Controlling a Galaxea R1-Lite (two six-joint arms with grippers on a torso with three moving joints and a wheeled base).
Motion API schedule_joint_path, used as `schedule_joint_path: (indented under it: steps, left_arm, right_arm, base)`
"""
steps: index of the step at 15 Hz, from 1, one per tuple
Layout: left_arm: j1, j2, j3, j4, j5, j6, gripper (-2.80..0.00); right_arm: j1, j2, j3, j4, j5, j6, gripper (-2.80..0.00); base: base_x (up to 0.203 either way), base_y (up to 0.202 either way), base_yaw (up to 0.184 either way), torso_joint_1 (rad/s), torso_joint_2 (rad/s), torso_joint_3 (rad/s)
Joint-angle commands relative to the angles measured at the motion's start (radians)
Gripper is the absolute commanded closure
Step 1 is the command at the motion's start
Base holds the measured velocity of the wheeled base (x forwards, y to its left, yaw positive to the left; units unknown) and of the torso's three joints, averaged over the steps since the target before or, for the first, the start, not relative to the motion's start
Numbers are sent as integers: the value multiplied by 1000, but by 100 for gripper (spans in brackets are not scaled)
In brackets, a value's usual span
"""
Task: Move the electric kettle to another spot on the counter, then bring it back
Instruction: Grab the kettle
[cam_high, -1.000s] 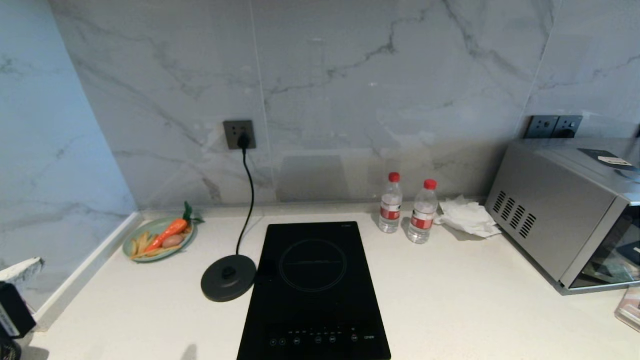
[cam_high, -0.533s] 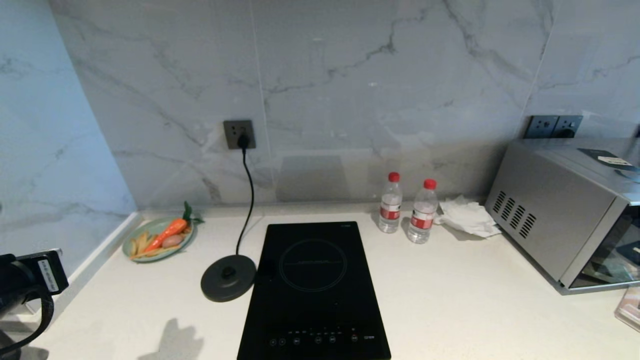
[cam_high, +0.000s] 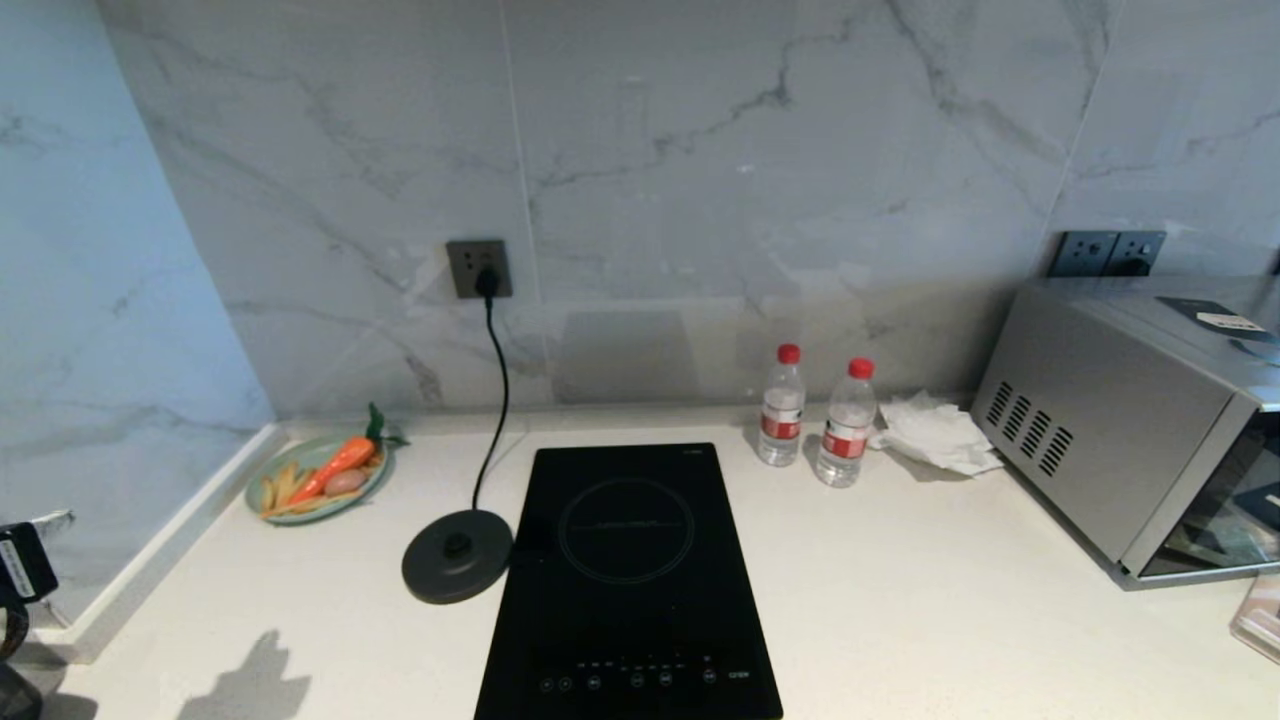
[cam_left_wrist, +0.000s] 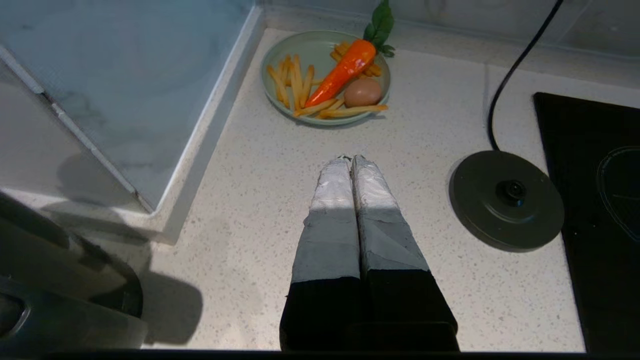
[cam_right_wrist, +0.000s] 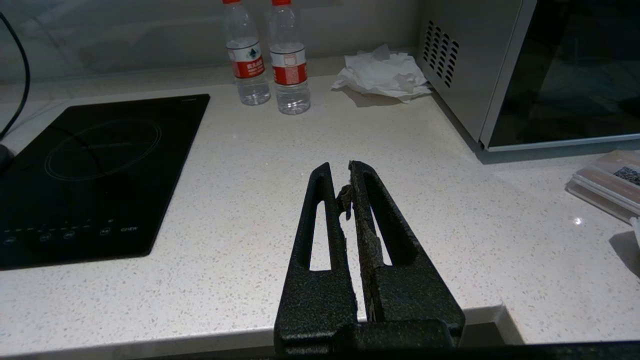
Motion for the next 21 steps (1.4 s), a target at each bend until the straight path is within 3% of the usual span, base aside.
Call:
schedule_joint_path:
  steps: [1, 4, 7, 21]
  left_arm:
    - [14, 20, 30, -46, -25, 2, 0]
    - [-37, -131, 39, -5, -18, -3, 0]
    - [-73, -239, -20, 211, -14, 7, 0]
    - [-91, -320, -7, 222, -26, 5, 0]
  right_arm:
    - [0, 0, 0, 0, 0, 0, 0]
    - [0, 0, 0, 0, 0, 0, 0]
    - [0, 0, 0, 0, 0, 0, 0]
    - [0, 0, 0, 0, 0, 0, 0]
  base:
    - [0, 0, 0, 0, 0, 0]
    - [0, 0, 0, 0, 0, 0]
    - [0, 0, 0, 0, 0, 0]
    - [0, 7, 0, 0, 0, 1]
